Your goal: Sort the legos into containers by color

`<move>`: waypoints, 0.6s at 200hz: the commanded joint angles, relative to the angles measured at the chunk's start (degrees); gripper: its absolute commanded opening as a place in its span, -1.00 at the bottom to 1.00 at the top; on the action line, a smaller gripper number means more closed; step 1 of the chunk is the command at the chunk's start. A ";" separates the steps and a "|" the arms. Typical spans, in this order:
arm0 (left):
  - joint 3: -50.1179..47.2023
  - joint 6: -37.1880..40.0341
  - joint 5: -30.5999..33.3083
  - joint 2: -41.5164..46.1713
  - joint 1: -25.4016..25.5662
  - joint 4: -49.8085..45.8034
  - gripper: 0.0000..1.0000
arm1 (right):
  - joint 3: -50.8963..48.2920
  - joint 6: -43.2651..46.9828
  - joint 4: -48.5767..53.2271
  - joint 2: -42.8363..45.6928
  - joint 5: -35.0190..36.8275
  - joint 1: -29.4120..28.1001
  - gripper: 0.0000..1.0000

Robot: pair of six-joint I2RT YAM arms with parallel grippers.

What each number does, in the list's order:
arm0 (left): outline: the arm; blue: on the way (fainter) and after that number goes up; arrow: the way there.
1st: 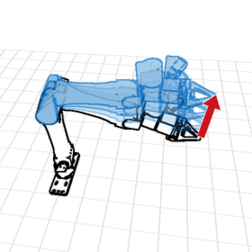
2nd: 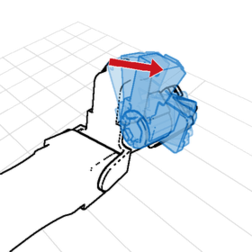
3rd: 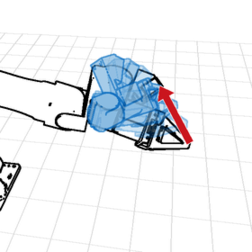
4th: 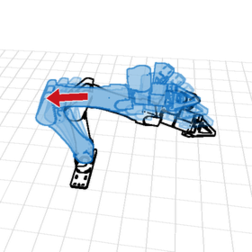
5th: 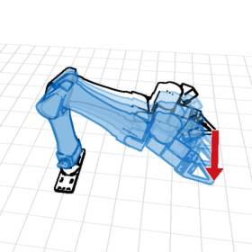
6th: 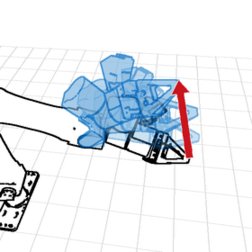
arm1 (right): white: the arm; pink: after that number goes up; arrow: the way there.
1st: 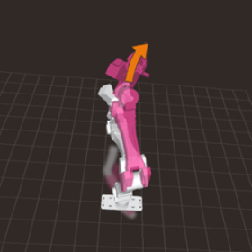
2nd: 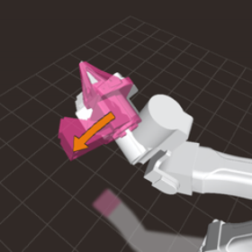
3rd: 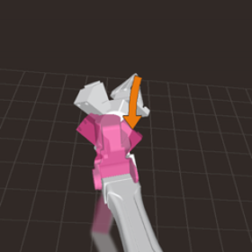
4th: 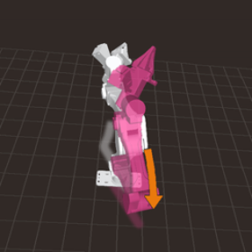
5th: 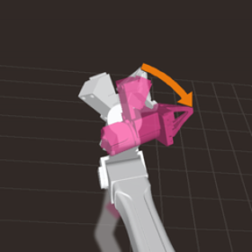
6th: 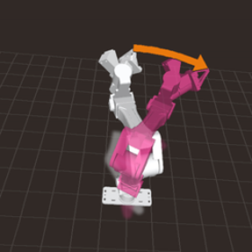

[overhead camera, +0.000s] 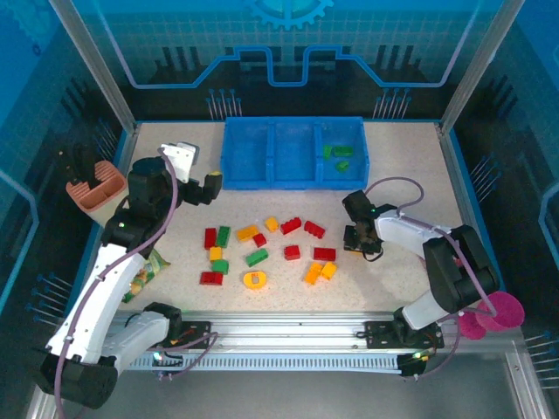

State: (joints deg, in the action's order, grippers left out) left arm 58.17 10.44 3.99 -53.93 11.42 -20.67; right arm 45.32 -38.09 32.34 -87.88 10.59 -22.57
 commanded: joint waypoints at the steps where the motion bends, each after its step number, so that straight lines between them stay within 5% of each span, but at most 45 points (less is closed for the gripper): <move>1: -0.71 -0.47 -0.35 0.84 0.36 0.59 0.99 | 1.86 2.10 0.53 -0.01 -0.16 -0.79 -0.40; 51: -0.69 0.19 0.45 1.55 0.36 0.49 0.99 | 23.29 14.21 6.39 -1.16 1.19 -1.20 -0.42; 120: 0.56 4.08 3.51 1.14 0.27 -2.26 0.99 | 58.44 25.25 7.91 -21.07 5.88 -4.41 -0.38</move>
State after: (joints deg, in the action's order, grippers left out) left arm 57.98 11.49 5.26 -52.82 11.42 -20.71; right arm 96.75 -18.04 37.78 -102.21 14.74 -25.82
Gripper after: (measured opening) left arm 0.994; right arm 0.323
